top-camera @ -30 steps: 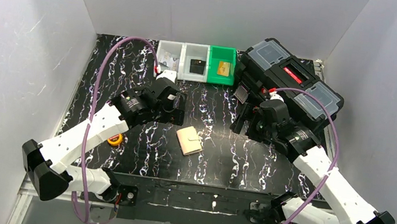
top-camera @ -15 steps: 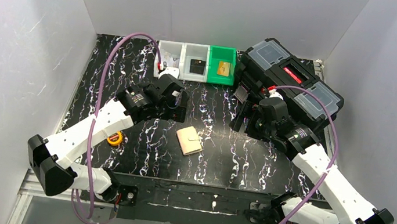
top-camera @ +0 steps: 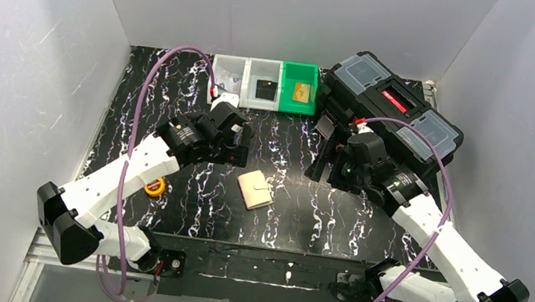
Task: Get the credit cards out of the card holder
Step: Open the card holder at the center of the board.
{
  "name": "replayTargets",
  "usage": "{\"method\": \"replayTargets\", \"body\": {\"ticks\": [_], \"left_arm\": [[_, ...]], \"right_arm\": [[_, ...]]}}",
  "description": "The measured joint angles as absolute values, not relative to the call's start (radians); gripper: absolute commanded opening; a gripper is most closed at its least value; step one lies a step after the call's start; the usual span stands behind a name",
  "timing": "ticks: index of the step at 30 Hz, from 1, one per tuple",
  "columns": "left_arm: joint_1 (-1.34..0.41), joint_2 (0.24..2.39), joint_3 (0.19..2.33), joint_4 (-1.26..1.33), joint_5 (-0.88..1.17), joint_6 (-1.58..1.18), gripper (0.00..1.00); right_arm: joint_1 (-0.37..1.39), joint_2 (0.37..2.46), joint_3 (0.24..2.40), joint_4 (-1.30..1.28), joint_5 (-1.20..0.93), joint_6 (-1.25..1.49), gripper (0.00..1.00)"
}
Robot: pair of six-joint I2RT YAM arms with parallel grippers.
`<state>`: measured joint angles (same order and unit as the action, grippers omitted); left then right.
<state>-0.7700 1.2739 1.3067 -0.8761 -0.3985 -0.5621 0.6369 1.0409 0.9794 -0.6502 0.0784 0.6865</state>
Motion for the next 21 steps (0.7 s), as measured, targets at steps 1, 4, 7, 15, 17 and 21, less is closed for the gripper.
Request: {"method": "replayTargets", "body": {"ticks": [1, 4, 7, 15, 17, 21], "left_arm": [[-0.770, 1.271, 1.302, -0.876, -0.397, -0.562, 1.00], [-0.770, 1.264, 1.285, -0.882, -0.392, -0.562, 1.00], [-0.770, 1.263, 1.277, -0.895, -0.384, -0.566, 0.99], [-0.770, 1.262, 1.248, -0.911, -0.375, -0.591, 0.99], [-0.770, 1.261, 1.228, -0.914, -0.371, -0.604, 1.00], [-0.767, 1.253, 1.182, -0.915, -0.356, -0.635, 1.00]], "right_arm": [[0.638, 1.041, 0.975, -0.649, 0.074, 0.687, 1.00], [0.643, 1.041, 0.963, -0.651, 0.066, 0.687, 1.00], [0.644, 1.040, 0.958, -0.652, 0.059, 0.686, 1.00], [0.677, 1.046, 0.950, -0.672, 0.030, 0.675, 1.00], [0.712, 1.066, 0.947, -0.678, 0.018, 0.676, 1.00], [0.796, 1.140, 0.944, -0.675, 0.010, 0.681, 1.00]]}}
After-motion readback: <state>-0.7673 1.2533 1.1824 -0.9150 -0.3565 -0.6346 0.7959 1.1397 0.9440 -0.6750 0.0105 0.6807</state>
